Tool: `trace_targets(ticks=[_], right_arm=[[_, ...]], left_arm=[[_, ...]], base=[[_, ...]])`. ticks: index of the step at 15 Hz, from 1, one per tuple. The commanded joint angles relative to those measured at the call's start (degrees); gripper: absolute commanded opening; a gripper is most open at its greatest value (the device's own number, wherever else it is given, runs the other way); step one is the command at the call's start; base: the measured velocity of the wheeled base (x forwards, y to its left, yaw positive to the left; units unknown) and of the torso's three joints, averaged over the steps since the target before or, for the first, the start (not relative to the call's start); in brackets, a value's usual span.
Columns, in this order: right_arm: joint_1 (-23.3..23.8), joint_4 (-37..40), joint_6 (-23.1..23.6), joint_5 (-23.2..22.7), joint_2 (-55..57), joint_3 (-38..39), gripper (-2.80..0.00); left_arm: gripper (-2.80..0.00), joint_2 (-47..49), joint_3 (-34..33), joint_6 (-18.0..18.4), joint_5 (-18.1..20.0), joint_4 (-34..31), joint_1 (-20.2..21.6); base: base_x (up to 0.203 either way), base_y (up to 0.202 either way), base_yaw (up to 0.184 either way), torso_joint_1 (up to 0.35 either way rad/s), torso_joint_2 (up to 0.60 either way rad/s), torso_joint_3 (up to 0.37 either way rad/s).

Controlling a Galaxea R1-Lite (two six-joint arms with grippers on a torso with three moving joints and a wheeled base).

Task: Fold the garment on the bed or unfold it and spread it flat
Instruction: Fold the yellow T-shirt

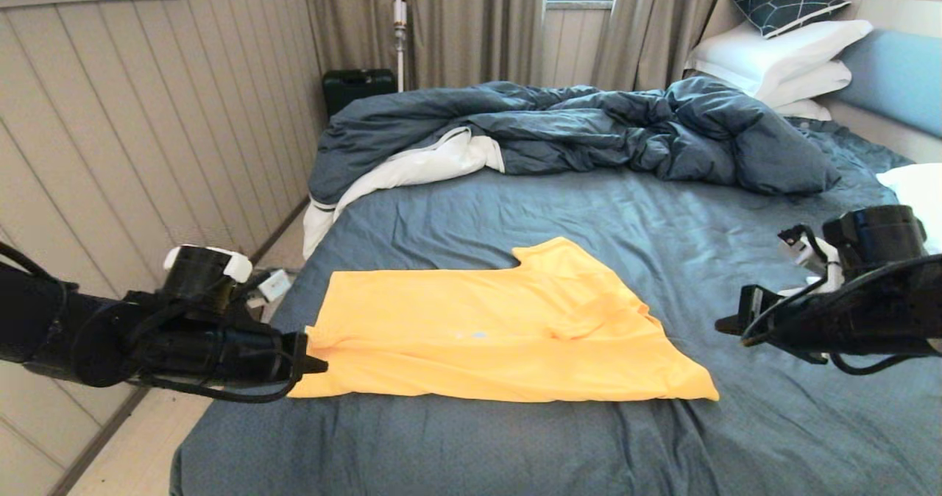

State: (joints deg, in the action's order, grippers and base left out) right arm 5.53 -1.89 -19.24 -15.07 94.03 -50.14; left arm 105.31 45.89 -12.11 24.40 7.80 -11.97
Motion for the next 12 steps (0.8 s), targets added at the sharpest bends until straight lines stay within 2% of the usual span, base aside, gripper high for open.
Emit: trace_targets(ticks=[1,3,6,8,12], right_arm=[[-0.37,-0.38,-0.1,-0.29,-3.32,-0.13,-2.8],[-0.68,-0.64,0.38,-0.62,-4.28,-0.19,-2.8],[-0.55,-0.66,0.95,-5.85,-5.56,-0.19,-2.8],[-0.26,-0.66,1.04,-9.27,-6.05,0.56,-2.8],[-0.81,-4.54,0.99,-10.14,-6.3,1.44,-2.8]], left_arm=[[-2.8,6.23,3.2,0.02,-0.7,0.19,-1.53],[-2.8,9.24,5.8,0.33,-2.99,0.31,-1.57],[-2.8,12.61,10.3,2.37,-4.07,0.67,-0.68],[-2.8,14.57,11.64,3.46,-6.96,0.71,-0.52],[-2.8,18.31,15.21,5.4,-10.42,0.65,0.34]], base=[[0.0,0.0,0.0,0.0,0.0,0.0],[0.0,0.0,0.0,0.0,0.0,0.0],[0.0,0.0,0.0,0.0,0.0,0.0],[0.0,0.0,0.0,0.0,0.0,0.0],[0.0,0.0,0.0,0.0,0.0,0.0]])
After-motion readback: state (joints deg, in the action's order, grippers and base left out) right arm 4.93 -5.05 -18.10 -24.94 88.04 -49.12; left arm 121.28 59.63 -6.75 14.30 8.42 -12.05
